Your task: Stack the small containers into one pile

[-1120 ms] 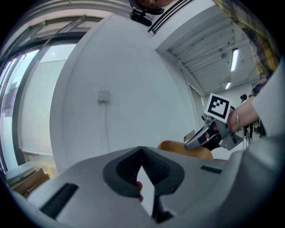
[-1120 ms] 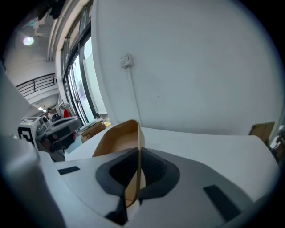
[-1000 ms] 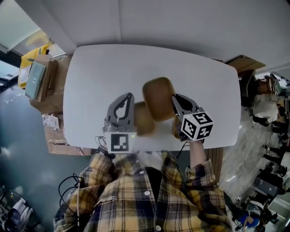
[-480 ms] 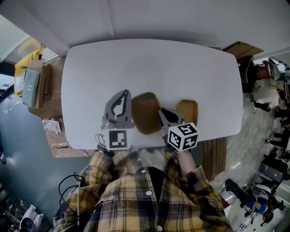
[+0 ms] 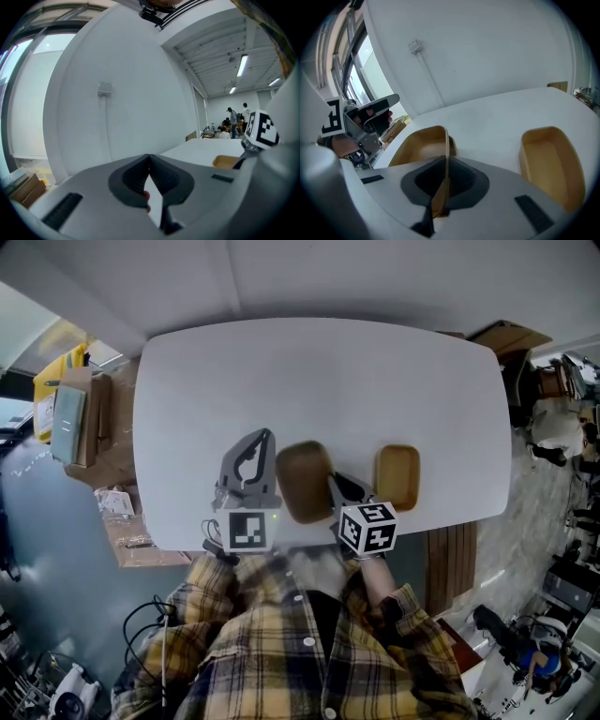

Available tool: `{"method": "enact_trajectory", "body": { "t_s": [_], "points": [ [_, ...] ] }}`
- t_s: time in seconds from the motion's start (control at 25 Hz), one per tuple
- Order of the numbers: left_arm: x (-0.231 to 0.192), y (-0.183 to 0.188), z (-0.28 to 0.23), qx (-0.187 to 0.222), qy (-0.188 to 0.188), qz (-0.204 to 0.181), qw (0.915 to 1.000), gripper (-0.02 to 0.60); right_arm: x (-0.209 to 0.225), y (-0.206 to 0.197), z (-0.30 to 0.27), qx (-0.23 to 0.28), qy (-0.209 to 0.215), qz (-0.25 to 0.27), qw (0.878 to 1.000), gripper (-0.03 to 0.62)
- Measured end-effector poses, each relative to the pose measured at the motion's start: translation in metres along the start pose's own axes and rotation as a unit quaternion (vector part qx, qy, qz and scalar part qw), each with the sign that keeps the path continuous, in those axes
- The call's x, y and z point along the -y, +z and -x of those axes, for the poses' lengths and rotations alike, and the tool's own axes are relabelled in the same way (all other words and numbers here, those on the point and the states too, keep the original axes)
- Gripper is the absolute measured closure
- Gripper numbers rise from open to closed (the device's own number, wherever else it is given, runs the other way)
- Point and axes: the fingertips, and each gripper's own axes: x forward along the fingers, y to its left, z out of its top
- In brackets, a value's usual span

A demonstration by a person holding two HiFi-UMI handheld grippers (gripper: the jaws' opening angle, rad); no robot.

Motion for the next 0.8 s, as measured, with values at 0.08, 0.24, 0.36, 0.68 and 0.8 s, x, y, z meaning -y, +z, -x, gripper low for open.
{"method": "enact_trajectory", "body": {
  "t_s": [0.08, 0.24, 0.36, 0.68, 0.8],
  "points": [
    [-0.002, -0.002, 0.001, -0.002, -0.002, 0.002, 1.0000, 0.563, 0.001, -0.003, -0.002, -0.002, -0.014, 0.014, 1.000, 0.565],
    [-0.003, -0.003, 0.001, -0.004, -0.004, 0.001, 1.0000, 0.563, 0.009, -0.001, -0.002, -0.001, -0.039, 0.040, 0.998, 0.565],
    [-0.003, -0.003, 0.000, -0.004, -0.005, -0.001, 1.0000, 0.563, 0.012, -0.001, -0.003, -0.004, -0.053, 0.057, 0.997, 0.566],
    [-0.005, -0.007, 0.000, -0.005, -0.003, 0.001, 1.0000, 0.563, 0.012, -0.001, -0.010, -0.012, -0.094, 0.151, 0.984, 0.565],
    [-0.004, -0.008, 0.000, -0.011, -0.002, -0.001, 0.9999, 0.563, 0.014, -0.007, -0.014, -0.024, -0.117, 0.188, 0.975, 0.563]
  ]
}}
